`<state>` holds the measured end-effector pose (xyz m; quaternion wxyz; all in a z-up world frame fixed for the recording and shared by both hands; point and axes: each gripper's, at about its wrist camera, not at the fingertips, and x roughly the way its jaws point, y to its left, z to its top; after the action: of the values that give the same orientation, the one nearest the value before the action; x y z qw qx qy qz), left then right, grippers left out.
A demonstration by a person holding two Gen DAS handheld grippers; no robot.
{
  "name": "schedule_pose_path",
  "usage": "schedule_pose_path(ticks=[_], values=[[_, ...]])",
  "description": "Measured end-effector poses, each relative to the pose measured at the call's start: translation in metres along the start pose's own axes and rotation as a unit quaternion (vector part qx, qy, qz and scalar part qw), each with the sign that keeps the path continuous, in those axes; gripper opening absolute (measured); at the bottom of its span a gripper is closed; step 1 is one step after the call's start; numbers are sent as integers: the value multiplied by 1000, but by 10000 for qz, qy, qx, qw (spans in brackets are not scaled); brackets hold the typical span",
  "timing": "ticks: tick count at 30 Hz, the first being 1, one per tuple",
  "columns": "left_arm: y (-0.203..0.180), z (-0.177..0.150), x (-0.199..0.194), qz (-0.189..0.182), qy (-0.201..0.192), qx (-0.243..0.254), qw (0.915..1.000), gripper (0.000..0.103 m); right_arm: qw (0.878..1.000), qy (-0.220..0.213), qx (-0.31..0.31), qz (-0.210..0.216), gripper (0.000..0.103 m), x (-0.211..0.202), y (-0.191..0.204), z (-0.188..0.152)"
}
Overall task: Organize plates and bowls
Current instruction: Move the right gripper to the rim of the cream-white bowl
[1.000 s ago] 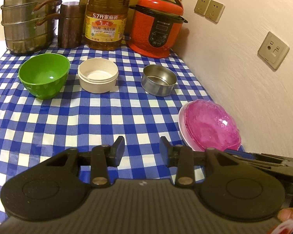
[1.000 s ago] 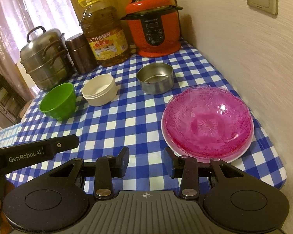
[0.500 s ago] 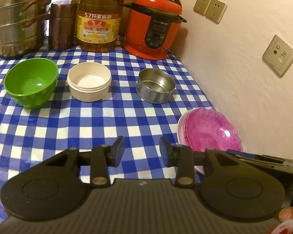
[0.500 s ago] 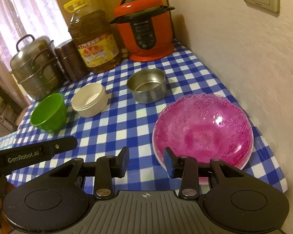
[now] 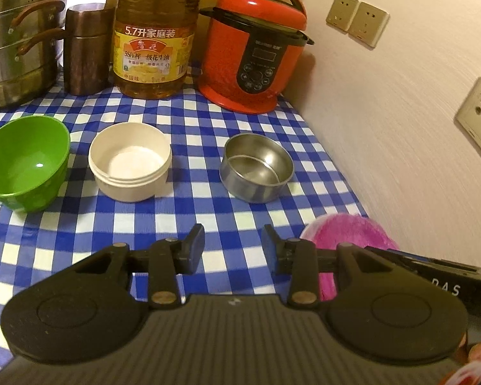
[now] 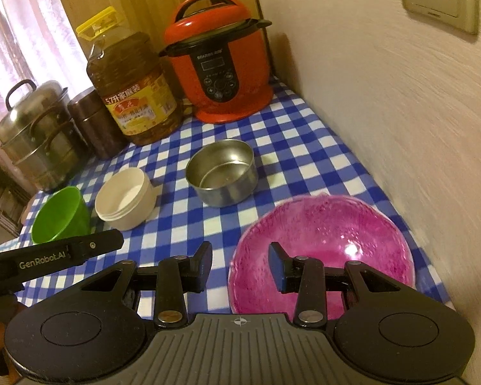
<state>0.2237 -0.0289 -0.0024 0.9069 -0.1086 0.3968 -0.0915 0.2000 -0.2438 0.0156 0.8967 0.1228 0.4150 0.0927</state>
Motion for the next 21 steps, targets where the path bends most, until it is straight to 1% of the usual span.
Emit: schedule_pose_path(ticks=[8,11,16,21], values=[[14,8,14,128,20,-63,9999,35,9998,14,-81,192,39,24,14,15],[25,9,15,258,-29,-180,9995,35,9994,23,-75,340,39,34,22,20],[52,13,18,589,-217,-544,9965,35,9984,43,-147,545,39,54,36,29],[84,14,30,862,-408,-1114,9892,35,9973,113,-225,691,39,83,49,37]])
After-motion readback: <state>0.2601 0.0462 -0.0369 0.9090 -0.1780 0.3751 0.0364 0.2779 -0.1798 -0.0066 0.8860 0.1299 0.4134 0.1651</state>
